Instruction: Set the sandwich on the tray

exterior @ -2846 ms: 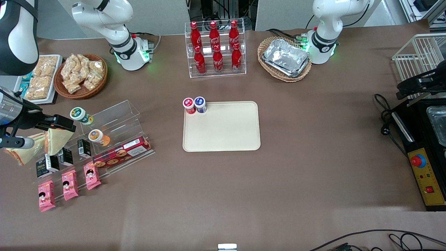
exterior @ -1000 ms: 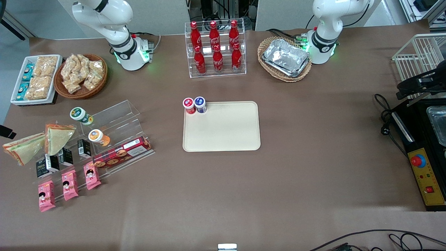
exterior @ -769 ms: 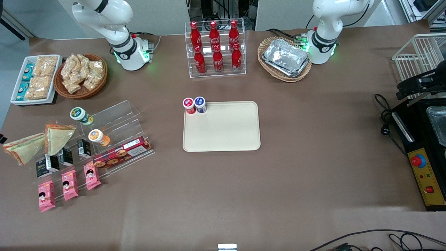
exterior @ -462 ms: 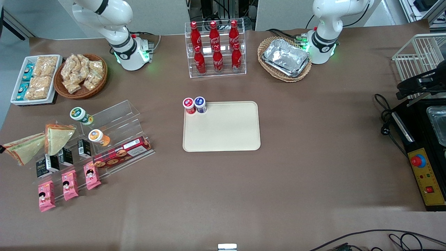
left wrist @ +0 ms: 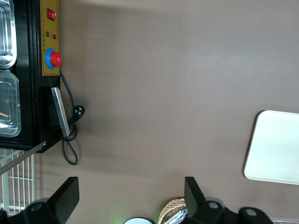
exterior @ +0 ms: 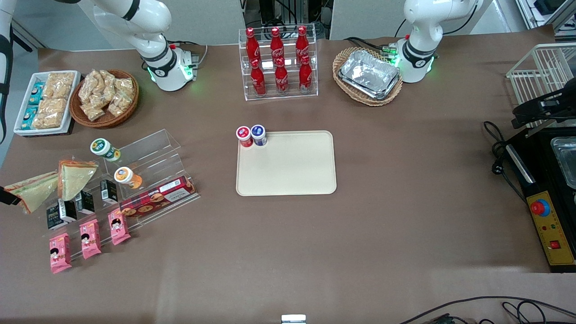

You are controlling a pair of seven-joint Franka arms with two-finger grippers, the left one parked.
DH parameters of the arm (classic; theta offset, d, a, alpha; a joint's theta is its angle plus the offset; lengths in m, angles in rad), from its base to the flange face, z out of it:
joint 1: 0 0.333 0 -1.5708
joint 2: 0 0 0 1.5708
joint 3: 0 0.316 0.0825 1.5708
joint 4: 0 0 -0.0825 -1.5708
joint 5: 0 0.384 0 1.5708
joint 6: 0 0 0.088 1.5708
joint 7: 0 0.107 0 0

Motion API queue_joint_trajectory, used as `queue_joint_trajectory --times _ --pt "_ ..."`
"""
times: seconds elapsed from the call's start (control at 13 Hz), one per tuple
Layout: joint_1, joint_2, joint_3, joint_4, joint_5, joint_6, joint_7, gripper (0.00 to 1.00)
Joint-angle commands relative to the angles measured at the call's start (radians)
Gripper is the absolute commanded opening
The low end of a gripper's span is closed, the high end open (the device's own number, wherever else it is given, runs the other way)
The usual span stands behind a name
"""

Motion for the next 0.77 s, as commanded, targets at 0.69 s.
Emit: queue_joint_trajectory --times 0.69 --pt "-0.024 0.061 -0.003 -0.103 0.064 0.178 -0.042 1.00"
